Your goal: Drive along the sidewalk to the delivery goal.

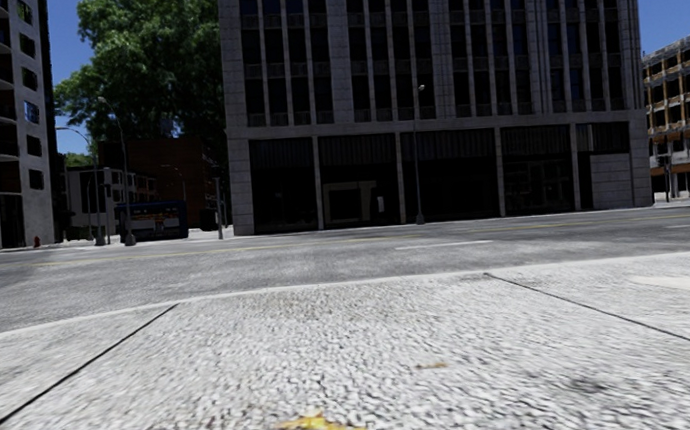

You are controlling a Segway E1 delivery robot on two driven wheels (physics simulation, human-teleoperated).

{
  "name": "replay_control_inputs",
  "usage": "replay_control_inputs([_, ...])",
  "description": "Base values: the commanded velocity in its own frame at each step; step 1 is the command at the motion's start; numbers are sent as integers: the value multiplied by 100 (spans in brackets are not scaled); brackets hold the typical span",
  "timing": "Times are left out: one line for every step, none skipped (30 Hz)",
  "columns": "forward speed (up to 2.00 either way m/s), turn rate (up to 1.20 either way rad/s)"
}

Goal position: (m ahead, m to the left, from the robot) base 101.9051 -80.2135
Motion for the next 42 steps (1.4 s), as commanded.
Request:
replay_control_inputs([173,-49])
replay_control_inputs([173,-49])
replay_control_inputs([172,-53])
replay_control_inputs([171,-57])
replay_control_inputs([171,-58])
replay_control_inputs([171,-58])
replay_control_inputs([171,-58])
replay_control_inputs([171,-58])
replay_control_inputs([171,-58])
replay_control_inputs([171,-58])
replay_control_inputs([171,-58])
replay_control_inputs([171,-59])
replay_control_inputs([171,-59])
replay_control_inputs([171,-59])
replay_control_inputs([171,-60])
replay_control_inputs([171,-60])
replay_control_inputs([171,-60])
replay_control_inputs([172,-60])
replay_control_inputs([172,-60])
replay_control_inputs([172,-60])
replay_control_inputs([172,-61])
replay_control_inputs([172,-61])
replay_control_inputs([172,-62])
replay_control_inputs([172,-62])
replay_control_inputs([172,-63])
replay_control_inputs([172,-64])
replay_control_inputs([172,-64])
replay_control_inputs([172,-64])
replay_control_inputs([172,-64])
replay_control_inputs([172,-65])
replay_control_inputs([172,-66])
replay_control_inputs([172,-66])
replay_control_inputs([172,-66])
replay_control_inputs([172,-66])
replay_control_inputs([172,-66])
replay_control_inputs([172,-66])
replay_control_inputs([173,-66])
replay_control_inputs([173,-66])
replay_control_inputs([173,-66])
replay_control_inputs([173,-66])
replay_control_inputs([174,-66])
replay_control_inputs([174,-66])
